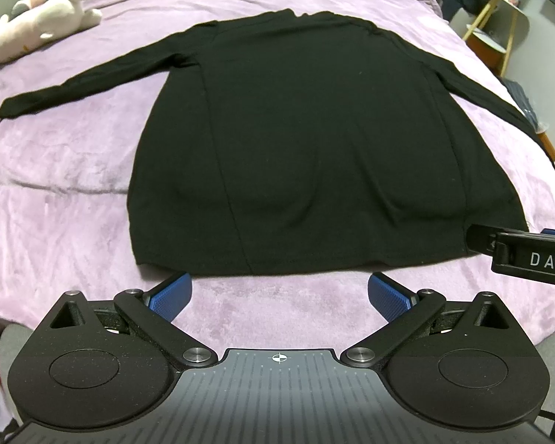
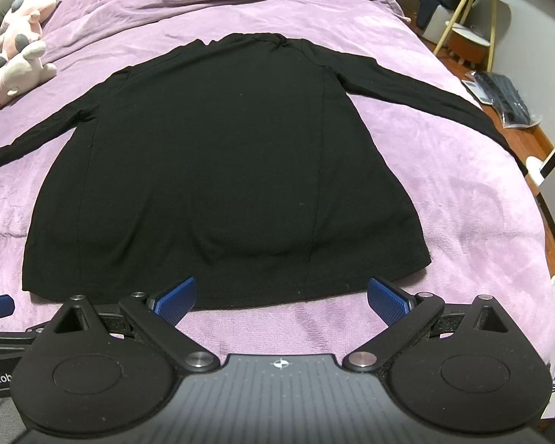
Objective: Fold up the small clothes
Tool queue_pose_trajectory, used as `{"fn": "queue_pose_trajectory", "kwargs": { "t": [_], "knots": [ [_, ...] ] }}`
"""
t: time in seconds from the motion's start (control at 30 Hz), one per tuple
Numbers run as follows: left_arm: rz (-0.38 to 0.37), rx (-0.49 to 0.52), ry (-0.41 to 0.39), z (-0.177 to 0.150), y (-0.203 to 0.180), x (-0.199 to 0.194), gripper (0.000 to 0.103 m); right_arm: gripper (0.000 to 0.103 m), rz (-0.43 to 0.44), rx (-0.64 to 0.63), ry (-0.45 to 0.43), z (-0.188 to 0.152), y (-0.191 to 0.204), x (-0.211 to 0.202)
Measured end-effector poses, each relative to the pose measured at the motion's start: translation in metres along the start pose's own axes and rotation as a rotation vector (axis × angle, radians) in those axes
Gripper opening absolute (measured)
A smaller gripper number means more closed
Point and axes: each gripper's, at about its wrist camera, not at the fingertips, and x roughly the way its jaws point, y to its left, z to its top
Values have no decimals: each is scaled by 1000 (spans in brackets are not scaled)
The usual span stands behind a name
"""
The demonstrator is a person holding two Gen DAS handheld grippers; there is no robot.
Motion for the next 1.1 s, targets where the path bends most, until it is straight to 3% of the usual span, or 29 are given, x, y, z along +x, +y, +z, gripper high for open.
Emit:
{"fn": "queue_pose_trajectory", "kwargs": {
  "t": [0.6, 0.77, 0.87, 0.97, 1.1],
  "knots": [
    [-3, -1, 12, 1, -2, 4, 103, 99, 41, 14, 7, -4, -10, 8],
    [-7, 1, 23, 2, -3, 9, 103, 99, 126, 30, -13, -8, -18, 13],
    [-24, -1, 22, 2, -3, 13, 103, 99, 245, 85, -75, -12, -38, 20],
    [-63, -19, 3, 4, 1, 16, 103, 99, 321, 191, -248, -13, -74, 23],
    [-124, -60, -51, 13, 11, 23, 103, 99, 397, 441, -328, 9, -147, 46]
  ]
}}
